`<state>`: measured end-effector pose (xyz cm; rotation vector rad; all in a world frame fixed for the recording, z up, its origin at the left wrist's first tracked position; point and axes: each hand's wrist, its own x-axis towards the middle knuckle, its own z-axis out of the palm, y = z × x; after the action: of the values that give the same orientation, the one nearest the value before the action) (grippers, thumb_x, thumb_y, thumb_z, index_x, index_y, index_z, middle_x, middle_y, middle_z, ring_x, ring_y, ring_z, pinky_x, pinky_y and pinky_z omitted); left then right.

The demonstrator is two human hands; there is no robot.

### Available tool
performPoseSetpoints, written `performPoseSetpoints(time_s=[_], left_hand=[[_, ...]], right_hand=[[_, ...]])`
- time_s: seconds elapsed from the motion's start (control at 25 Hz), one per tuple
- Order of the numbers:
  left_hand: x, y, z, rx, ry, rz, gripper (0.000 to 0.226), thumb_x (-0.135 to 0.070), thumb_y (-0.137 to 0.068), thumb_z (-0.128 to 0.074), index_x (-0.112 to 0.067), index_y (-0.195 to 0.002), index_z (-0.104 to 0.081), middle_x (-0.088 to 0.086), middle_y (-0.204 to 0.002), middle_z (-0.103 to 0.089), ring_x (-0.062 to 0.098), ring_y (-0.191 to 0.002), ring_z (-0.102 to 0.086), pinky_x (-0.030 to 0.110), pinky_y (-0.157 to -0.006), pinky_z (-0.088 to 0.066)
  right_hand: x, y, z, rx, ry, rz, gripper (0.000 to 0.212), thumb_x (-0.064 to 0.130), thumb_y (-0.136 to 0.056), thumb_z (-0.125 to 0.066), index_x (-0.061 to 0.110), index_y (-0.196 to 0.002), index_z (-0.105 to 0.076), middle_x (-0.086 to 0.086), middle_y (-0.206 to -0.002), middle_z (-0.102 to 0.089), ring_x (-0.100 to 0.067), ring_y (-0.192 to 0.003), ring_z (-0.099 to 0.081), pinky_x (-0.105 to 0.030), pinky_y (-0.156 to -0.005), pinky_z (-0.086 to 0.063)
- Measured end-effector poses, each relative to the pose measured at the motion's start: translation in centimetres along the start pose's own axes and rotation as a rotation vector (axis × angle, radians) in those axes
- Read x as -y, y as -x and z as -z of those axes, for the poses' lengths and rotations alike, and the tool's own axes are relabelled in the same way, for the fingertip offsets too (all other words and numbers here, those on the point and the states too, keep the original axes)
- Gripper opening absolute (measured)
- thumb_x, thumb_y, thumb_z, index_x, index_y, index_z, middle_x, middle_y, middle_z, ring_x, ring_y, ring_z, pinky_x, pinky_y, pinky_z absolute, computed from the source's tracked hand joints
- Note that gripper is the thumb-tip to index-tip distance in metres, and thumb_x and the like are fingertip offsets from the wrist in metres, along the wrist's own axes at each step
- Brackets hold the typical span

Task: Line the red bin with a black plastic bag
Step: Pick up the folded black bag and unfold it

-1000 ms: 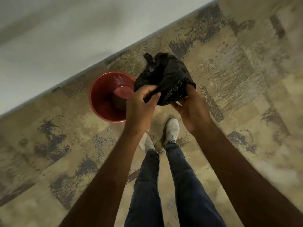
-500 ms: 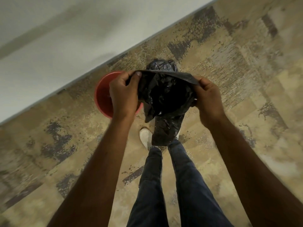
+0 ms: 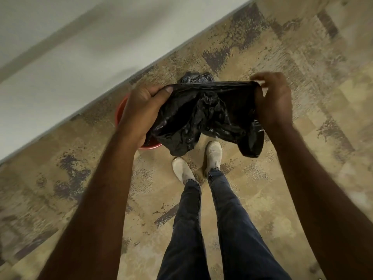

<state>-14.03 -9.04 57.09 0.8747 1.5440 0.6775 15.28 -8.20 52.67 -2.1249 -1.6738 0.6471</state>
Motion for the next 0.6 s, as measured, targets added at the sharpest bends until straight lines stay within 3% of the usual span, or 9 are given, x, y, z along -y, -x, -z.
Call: performPoseSetpoints(time_s=[0.12,0.2,0.32,0.44,0.48,0.52,0.6], left_hand=[[0.3,0.0,-1.1,0.016,0.073,0.067,0.024,-0.031,-0.105,-0.055,-0.032,-0.098,-0.078,0.001,-0.099,-0.082,0.02,-0.096,-0.078,0.045,-0.092,-0.061],[0.3,0.2,-2.3,-0.051,0.186,0.115,0.028,-0.032,-0.106,-0.052,-0.036,-0.094,-0.077,-0.005,-0.099,-0.082,0.015,-0.096,-0.078,0.041,-0.088,-0.062],[0.4,0.8,-4.5,-0.173,0.326,0.196,0.025,-0.035,-0.106,-0.051,-0.039,-0.096,-0.074,-0.01,-0.101,-0.079,0.013,-0.099,-0.075,0.038,-0.087,-0.062],[0.7,1.5,-6.7,-0.144,0.411,0.219,0.025,-0.036,-0.107,-0.049,-0.033,-0.119,-0.07,-0.004,-0.116,-0.076,0.018,-0.111,-0.072,0.044,-0.096,-0.06],[0.8,1.8,-7.4,-0.125,0.429,0.222,0.029,-0.035,-0.108,-0.047,-0.027,-0.128,-0.067,0.0,-0.121,-0.075,0.02,-0.114,-0.072,0.047,-0.098,-0.059],[0.9,2.0,-8.1,-0.118,0.445,0.224,0.032,-0.034,-0.109,-0.047,-0.023,-0.133,-0.065,0.004,-0.125,-0.074,0.023,-0.117,-0.071,0.049,-0.1,-0.058],[0.9,2.2,-9.1,-0.126,0.481,0.226,0.031,-0.029,-0.109,-0.047,-0.018,-0.131,-0.065,0.012,-0.129,-0.072,0.03,-0.12,-0.069,0.054,-0.105,-0.055]], right_hand=[[1.6,0.5,-0.5,-0.079,-0.095,-0.064,0.041,0.013,-0.096,-0.061,0.012,-0.137,-0.058,-0.01,-0.141,-0.053,-0.022,-0.133,-0.049,-0.03,-0.114,-0.041],[3.3,1.5,-0.8,-0.124,-0.238,-0.121,0.041,0.026,-0.099,-0.061,0.014,-0.138,-0.056,-0.003,-0.142,-0.052,-0.014,-0.134,-0.047,-0.012,-0.111,-0.035],[5.7,4.0,-1.1,-0.158,-0.513,-0.216,0.04,0.041,-0.103,-0.054,0.019,-0.137,-0.056,0.004,-0.139,-0.054,-0.008,-0.132,-0.05,-0.024,-0.107,-0.043],[7.4,6.2,-1.8,0.06,-0.891,-0.446,0.057,0.057,-0.095,-0.059,0.028,-0.142,-0.047,0.011,-0.14,-0.056,0.005,-0.122,-0.058,-0.03,-0.1,-0.05],[7.6,6.7,-2.1,0.177,-1.012,-0.549,0.064,0.057,-0.093,-0.064,0.027,-0.146,-0.044,0.009,-0.143,-0.057,0.002,-0.123,-0.06,-0.036,-0.101,-0.053],[7.7,7.0,-2.5,0.279,-1.092,-0.628,0.065,0.052,-0.093,-0.069,0.025,-0.147,-0.046,0.005,-0.144,-0.061,-0.006,-0.124,-0.064,-0.041,-0.099,-0.057],[7.3,7.3,-3.3,0.378,-1.147,-0.67,0.045,0.032,-0.097,-0.071,0.017,-0.138,-0.06,-0.002,-0.129,-0.074,-0.017,-0.116,-0.072,-0.039,-0.092,-0.062]])
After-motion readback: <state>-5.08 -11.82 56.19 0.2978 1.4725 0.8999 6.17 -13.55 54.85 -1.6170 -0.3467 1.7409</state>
